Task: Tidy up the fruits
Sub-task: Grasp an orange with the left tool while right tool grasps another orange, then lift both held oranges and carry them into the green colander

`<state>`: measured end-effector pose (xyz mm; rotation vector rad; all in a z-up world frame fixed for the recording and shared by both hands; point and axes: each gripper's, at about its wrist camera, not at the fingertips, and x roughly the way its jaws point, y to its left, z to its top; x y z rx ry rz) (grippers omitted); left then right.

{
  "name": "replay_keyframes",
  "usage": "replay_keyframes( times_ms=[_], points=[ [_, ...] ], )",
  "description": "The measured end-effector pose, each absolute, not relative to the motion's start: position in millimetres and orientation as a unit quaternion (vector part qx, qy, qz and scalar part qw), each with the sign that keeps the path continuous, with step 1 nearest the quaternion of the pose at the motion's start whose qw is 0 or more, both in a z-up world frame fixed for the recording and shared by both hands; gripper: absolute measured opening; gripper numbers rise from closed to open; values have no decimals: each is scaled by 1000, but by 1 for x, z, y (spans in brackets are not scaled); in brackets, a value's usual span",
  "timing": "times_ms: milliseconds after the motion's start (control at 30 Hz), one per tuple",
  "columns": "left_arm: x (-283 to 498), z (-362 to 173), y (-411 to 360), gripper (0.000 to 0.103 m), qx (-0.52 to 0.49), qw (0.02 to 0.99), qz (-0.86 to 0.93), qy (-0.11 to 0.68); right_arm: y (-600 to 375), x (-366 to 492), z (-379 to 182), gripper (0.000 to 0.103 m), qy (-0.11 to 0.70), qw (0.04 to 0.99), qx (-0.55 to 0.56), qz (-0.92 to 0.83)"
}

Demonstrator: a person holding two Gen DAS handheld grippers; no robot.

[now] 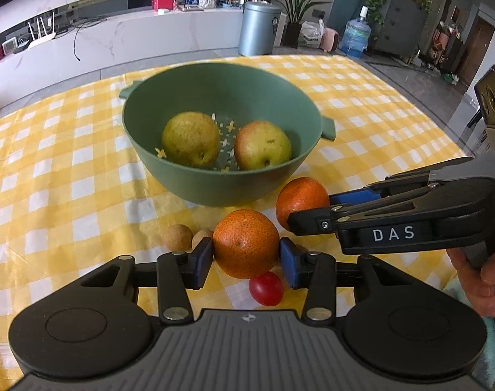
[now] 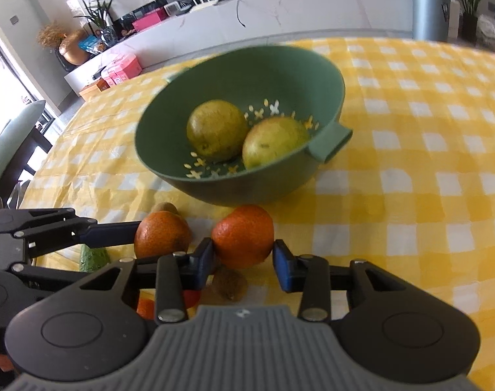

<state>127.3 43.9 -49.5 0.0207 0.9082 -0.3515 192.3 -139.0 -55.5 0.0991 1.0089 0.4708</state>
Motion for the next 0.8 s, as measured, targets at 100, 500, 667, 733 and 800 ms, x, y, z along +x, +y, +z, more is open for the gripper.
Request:
replay_keyframes(
  times_ms=[100,500,667,733,800],
  points=[
    [125,-39,51,50,-16,888,-180,424,-140,188,-45,37,463,857,31,226],
    [127,-6,79,50,-82,911,-184,361,-150,174,-7,36,393,883,25,255],
    [143,-1,77,50,-77,914,-180,356,-141,177,0,36,361,895,-4,262],
    [152,0,76,50,-74,913,-182,358,-137,182,1,36,355,897,-14,264],
    [164,0,73,50,-71,910,-182,367,-134,189,0,36,354,896,-18,266]
  ],
)
